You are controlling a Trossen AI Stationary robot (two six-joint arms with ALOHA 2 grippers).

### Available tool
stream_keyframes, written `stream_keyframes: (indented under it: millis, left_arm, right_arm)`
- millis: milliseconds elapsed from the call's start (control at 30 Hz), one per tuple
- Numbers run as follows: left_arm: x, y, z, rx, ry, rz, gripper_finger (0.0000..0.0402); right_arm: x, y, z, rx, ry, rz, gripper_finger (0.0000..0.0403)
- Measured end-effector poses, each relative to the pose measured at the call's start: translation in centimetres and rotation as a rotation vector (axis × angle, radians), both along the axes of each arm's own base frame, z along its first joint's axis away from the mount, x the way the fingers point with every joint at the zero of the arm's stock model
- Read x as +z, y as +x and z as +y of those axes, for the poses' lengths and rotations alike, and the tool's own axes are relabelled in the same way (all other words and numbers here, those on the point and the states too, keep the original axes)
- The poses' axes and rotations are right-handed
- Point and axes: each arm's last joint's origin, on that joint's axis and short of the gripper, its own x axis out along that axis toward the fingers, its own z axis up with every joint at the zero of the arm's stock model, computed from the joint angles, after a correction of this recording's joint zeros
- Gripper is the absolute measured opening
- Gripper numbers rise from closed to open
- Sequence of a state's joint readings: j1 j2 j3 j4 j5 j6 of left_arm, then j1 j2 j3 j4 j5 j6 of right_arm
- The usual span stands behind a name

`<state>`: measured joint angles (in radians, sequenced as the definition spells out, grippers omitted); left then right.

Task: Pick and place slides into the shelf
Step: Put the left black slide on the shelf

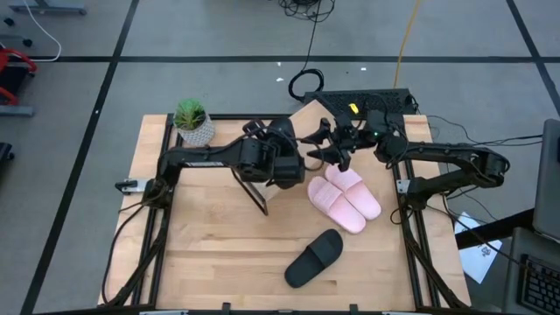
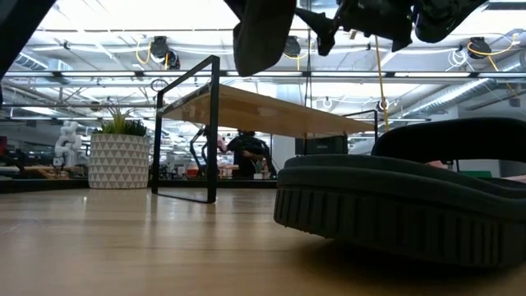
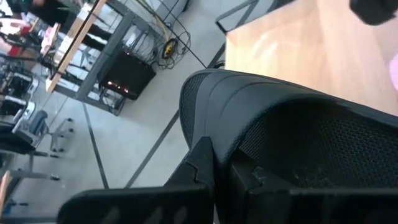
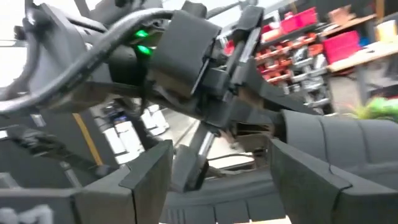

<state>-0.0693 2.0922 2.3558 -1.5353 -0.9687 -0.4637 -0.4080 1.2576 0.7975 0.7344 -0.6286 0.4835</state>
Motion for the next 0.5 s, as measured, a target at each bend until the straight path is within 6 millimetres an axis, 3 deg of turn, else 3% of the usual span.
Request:
stream_keyframes:
  millis: [267,500]
  left_arm:
    - [0.1,0.4,1.8,0.04,0.0,-0.041,0.0]
    - [0.3,0.8,3.1,0.069,0.0,-0.097,0.0]
  right_arm:
    - [-0.4,0.5,0.6,-0.128,-0.051,0.019,0.0252]
    - [-0.8,0.8,0.6,-0.367,-0.15,0.046,0.0252]
